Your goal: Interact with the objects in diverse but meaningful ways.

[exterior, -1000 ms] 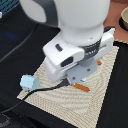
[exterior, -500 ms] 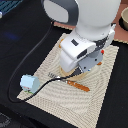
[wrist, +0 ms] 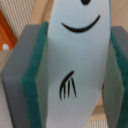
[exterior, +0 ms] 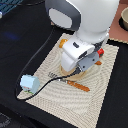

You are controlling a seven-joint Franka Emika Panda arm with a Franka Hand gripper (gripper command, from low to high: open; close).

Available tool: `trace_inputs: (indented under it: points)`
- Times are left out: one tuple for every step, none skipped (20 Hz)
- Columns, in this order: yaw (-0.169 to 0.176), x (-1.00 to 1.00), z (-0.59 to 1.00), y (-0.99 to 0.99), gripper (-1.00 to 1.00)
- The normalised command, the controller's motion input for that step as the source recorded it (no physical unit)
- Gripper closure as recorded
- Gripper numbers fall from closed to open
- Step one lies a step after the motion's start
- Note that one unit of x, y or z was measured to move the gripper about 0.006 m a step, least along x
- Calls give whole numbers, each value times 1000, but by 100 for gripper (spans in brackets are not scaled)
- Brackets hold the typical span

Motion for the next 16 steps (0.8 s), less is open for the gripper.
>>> trace_inputs:
  points:
    - [15,-274,-103,0,100]
    - [15,-277,-160,-3,100]
    - [16,-380,-254,-23,100]
    - [20,-469,-371,-23,100]
    - [24,-457,-420,-9,100]
    - [27,-449,-446,0,100]
    - [27,-483,-460,0,100]
    - [27,-509,-463,0,100]
    - [21,-460,-377,0,100]
    - [14,-409,-331,0,100]
    - [12,-403,-317,0,100]
    - [13,-406,-334,0,100]
    - [14,-403,-346,0,100]
    - [15,-414,-331,0,100]
    - [14,-369,-266,0,100]
    - [15,-340,-180,0,100]
